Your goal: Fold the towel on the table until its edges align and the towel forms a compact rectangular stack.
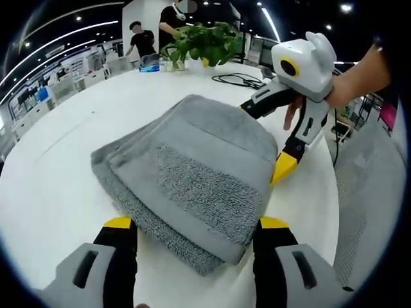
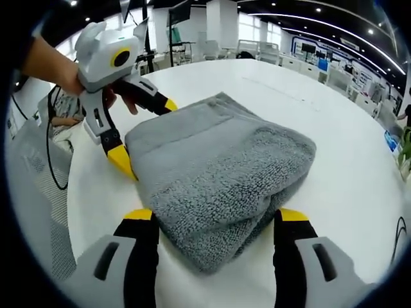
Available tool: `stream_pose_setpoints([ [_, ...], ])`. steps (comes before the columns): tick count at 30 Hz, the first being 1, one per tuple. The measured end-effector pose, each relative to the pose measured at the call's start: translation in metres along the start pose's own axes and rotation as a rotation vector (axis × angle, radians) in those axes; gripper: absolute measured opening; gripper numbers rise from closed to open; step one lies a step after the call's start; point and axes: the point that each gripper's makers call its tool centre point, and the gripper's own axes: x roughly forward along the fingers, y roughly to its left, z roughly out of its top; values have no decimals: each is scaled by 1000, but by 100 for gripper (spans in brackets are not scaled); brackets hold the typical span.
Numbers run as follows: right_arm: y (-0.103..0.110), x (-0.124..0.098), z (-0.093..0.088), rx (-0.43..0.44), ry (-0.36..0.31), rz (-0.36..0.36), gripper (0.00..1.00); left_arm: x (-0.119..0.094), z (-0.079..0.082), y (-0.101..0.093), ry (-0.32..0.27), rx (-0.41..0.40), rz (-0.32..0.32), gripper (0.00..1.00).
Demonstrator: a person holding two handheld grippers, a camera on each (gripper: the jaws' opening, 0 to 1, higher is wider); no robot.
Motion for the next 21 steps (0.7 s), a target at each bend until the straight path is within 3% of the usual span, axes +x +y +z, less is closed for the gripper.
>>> stream_pose_setpoints([
  [12,-25,14,8,-3,-5,-13,73,10,9,21,8,1,5,75],
  [21,-32,18,21,-6,-9,-27,73,17,14,36,15,0,4,75],
])
